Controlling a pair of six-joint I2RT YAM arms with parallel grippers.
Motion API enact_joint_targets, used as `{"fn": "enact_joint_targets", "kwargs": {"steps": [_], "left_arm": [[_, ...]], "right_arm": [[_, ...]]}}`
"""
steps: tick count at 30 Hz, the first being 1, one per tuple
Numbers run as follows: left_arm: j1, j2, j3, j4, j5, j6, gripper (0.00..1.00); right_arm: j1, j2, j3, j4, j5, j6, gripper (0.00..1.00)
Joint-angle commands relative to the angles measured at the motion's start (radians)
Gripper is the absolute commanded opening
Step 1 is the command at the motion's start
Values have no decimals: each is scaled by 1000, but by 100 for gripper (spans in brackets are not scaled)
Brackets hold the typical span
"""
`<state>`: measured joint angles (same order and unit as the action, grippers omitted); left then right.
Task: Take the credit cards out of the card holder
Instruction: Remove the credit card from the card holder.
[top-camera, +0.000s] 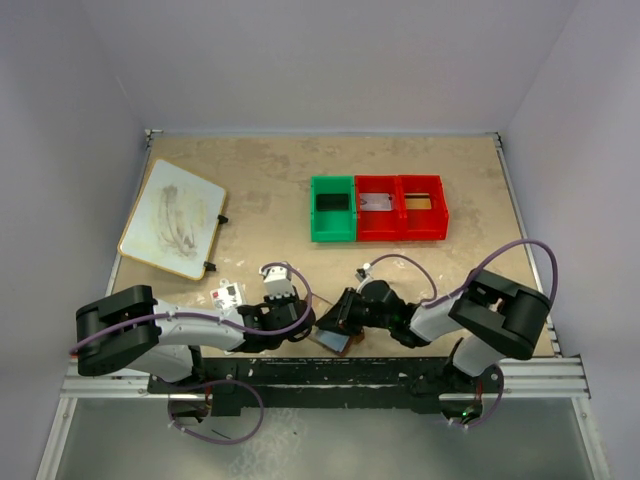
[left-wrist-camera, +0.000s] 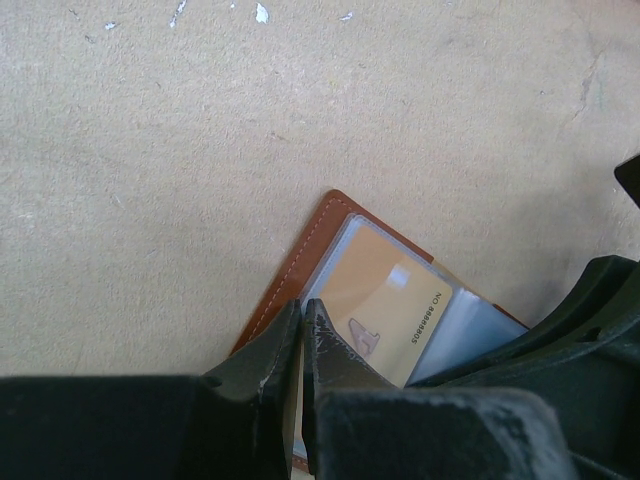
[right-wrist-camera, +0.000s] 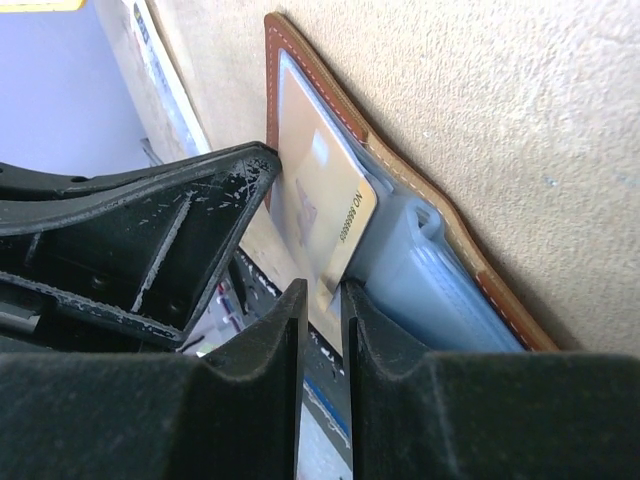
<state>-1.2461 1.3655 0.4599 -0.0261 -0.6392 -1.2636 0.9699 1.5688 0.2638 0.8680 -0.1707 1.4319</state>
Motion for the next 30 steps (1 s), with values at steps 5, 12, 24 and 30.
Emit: {"fn": "enact_joint_targets", "kwargs": {"steps": [5,12,24,30], "left_arm": [[-44,32,-32,-101,168,-1,0],[-58,21,-29,-108,169,-5,0],[-72,-10,-20,-131,148,-6,0],[-72,-13,-10,-159,123,-7,0]], "right_arm": [[-14,4,37,144,127,18,23],[-14,65,51,248,88,16,20],[-8,7,303,-403,215,-241,18],[15,41,326,-447,157,-384,24]]}}
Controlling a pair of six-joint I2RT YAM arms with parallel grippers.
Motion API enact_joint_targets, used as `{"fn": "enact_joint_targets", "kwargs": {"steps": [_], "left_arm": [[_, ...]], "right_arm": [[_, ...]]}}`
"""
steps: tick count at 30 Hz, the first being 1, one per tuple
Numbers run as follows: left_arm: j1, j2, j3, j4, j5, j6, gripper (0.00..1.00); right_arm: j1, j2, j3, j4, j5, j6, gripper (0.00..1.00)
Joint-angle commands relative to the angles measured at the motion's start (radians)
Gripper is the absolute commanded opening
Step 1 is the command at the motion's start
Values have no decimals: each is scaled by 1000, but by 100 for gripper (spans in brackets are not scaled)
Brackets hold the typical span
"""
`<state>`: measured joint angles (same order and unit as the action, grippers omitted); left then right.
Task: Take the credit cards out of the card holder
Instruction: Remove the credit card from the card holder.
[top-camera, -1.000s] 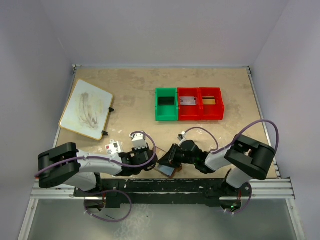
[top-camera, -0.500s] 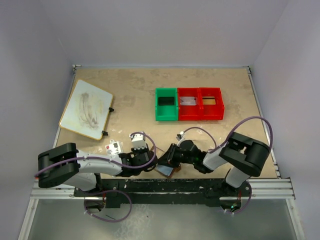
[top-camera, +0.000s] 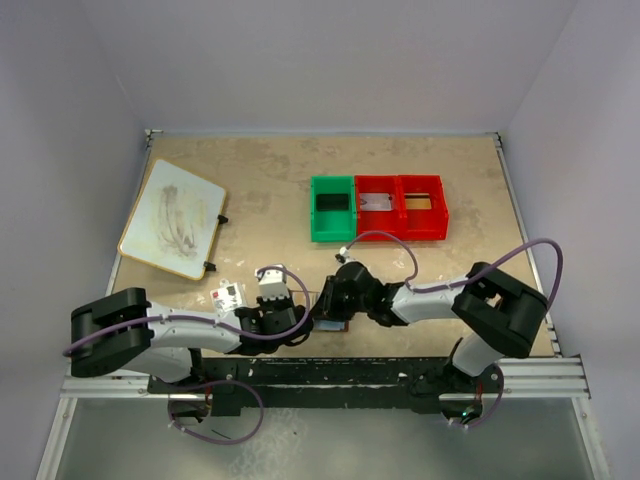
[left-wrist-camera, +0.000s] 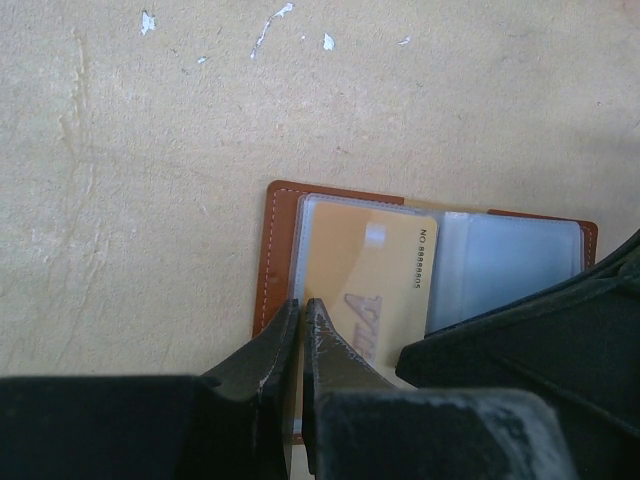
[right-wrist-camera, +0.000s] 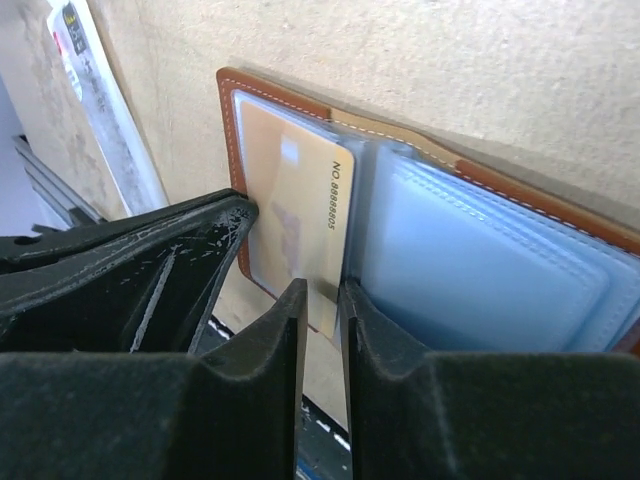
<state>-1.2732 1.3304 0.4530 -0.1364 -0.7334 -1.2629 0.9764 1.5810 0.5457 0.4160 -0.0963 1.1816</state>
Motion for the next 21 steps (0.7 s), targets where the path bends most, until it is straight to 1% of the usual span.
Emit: {"fn": "enact_joint_targets", "kwargs": {"steps": [1,3,6,10,11,12,13,16,18,21], "left_arm": [[-45,21,-4,-47,217,-8,0],[-44,19,-9,-39,219,-9,0],[-45,20,-7,-30,221,-7,0],[-44,15,-6,-39,215,-10,0],[-45,14,-8,-41,212,-13,0],[-45,11,-11,-41,210,-15,0],[-45,10,-15,-40,208,-18,0],[-44,3,-24,-42,204,-28,0],[-45,-4,-27,-49,198,-31,0],[-45,-13,-29,-65,187,-34,0]], "right_arm": [[10,26,47,-1,73,-152,25],[12,29,74,-59,81,-180,27],[27,52,142,-176,142,-218,28],[47,94,191,-248,188,-237,16],[52,106,202,-256,189,-243,11],[59,115,213,-267,193,-248,3],[63,122,225,-276,199,-254,0],[65,93,225,-278,212,-257,0],[66,53,204,-278,183,-234,0],[51,-14,169,-262,185,-233,0]]}}
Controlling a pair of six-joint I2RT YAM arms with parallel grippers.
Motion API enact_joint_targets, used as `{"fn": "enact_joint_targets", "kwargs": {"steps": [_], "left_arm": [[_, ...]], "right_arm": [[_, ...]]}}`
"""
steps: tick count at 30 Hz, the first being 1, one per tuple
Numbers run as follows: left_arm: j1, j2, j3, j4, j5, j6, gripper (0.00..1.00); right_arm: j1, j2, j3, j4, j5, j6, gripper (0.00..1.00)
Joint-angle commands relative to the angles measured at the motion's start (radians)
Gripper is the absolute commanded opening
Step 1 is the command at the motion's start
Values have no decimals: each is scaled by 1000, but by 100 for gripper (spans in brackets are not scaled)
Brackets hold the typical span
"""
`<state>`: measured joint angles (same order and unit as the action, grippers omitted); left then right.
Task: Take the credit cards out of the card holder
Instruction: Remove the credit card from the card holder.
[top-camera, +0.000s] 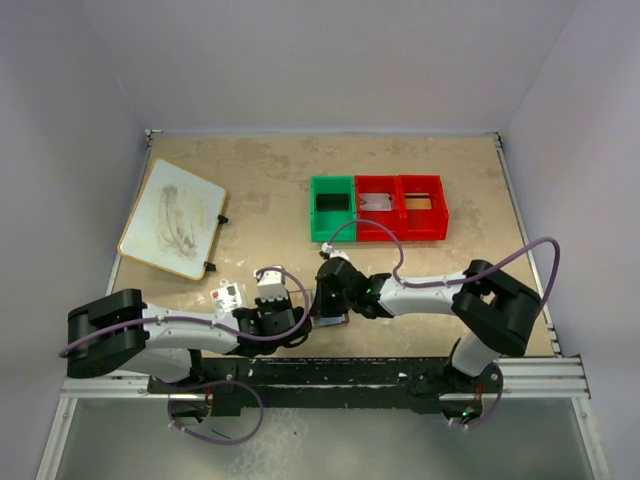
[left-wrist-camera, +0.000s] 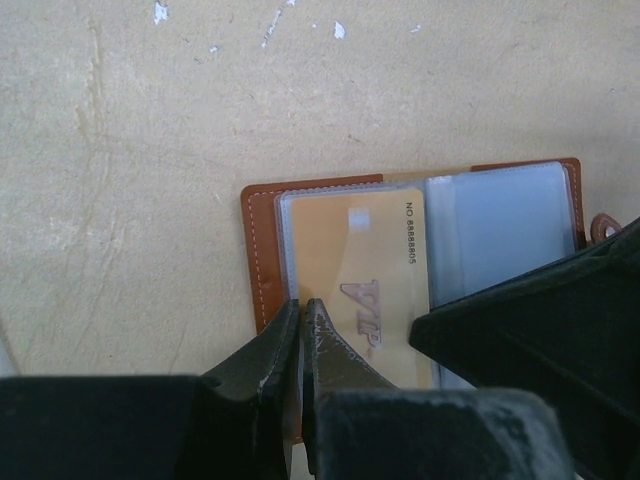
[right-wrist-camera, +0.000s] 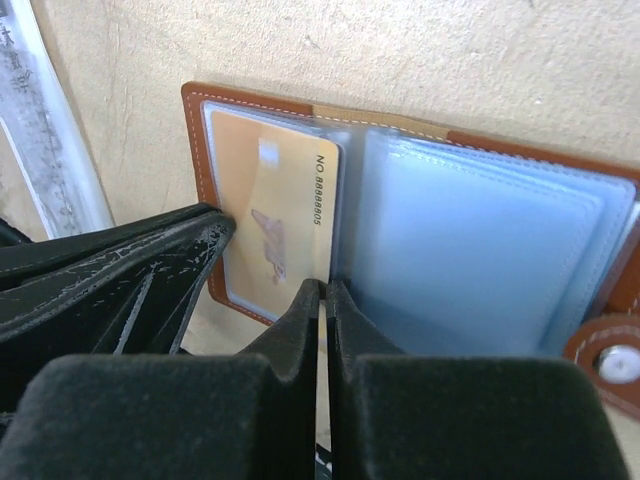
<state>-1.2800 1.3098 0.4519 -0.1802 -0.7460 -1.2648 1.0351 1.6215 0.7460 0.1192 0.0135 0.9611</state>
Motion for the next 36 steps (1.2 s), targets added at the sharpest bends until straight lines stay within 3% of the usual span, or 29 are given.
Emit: {"fn": "enact_joint_targets", "kwargs": {"steps": [1,18,23,31,36], "left_arm": [[-38,6,-29,-22,200,-32,0],[-37,17,-51,2,205,-33,0],[-38,22,-43,7,204,-27,0],[-38,20,-39,-6,205,-25,0],[-37,24,-36,-4,203,-24,0]], "right_arm": [[-15,-73,-45,45,67,-10,0],[-122,-230,-193,139,-55,-53,0],[-122,-167,-167,215,-160,-146,20],[-112,-94,-138,155,-154,-183,28],[-109,-91,-147,186,-246,-233,31]]}}
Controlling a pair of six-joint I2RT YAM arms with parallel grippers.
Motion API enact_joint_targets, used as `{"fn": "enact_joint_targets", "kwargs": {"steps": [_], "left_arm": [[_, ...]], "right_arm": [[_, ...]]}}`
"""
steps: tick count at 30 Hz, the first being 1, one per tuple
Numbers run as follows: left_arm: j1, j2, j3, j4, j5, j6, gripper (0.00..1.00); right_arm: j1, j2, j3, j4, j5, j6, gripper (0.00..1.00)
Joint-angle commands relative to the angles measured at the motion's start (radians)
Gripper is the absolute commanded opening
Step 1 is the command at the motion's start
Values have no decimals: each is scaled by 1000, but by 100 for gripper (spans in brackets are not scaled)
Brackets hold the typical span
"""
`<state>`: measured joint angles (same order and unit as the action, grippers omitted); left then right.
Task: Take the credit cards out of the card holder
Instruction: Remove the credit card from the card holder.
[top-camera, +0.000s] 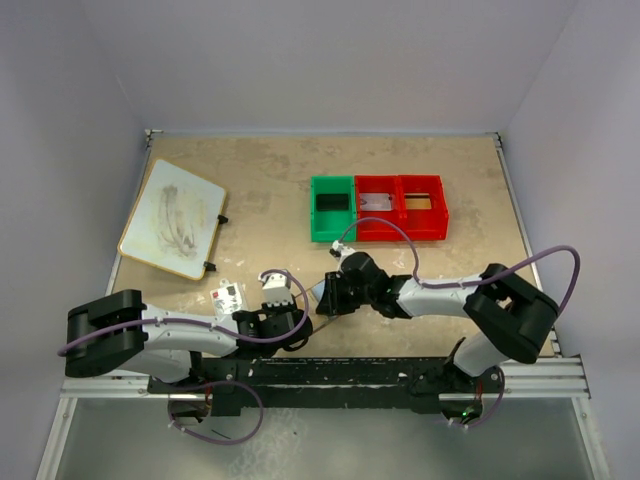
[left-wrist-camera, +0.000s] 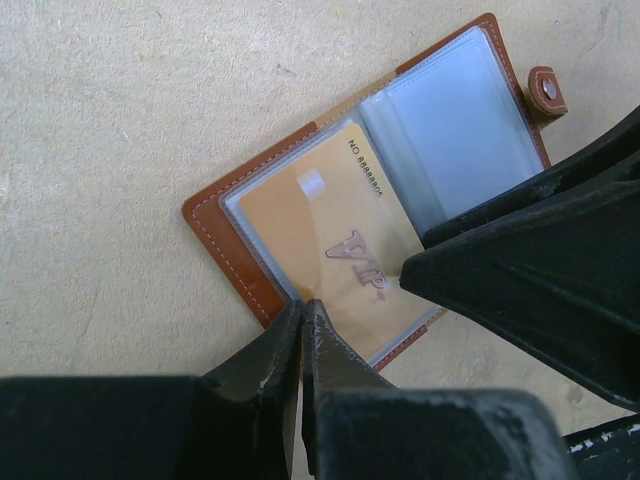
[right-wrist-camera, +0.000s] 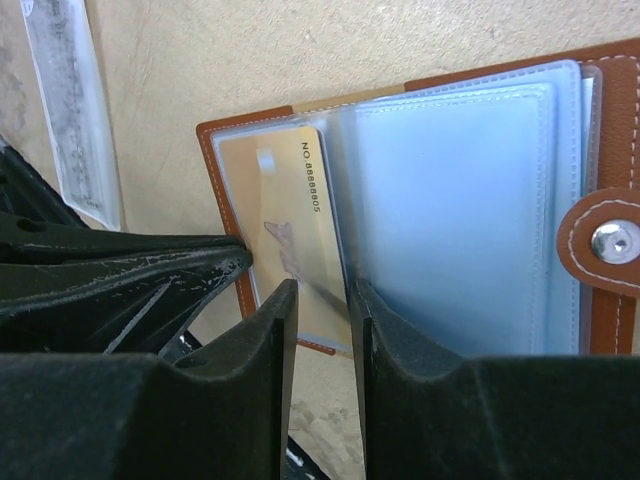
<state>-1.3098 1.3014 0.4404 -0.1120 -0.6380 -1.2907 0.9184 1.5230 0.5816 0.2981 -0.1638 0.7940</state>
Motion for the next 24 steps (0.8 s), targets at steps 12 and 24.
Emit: {"fn": "enact_joint_targets", "kwargs": {"steps": [12,24], "left_arm": [[-7,39,-25,-74,96,0,0],[-8,34,-28,-75,95,-1,0]], "right_arm": [[10,-66,15,29,-73,-59,1],[5,-145,-12,-52,-28,-18,0]]}}
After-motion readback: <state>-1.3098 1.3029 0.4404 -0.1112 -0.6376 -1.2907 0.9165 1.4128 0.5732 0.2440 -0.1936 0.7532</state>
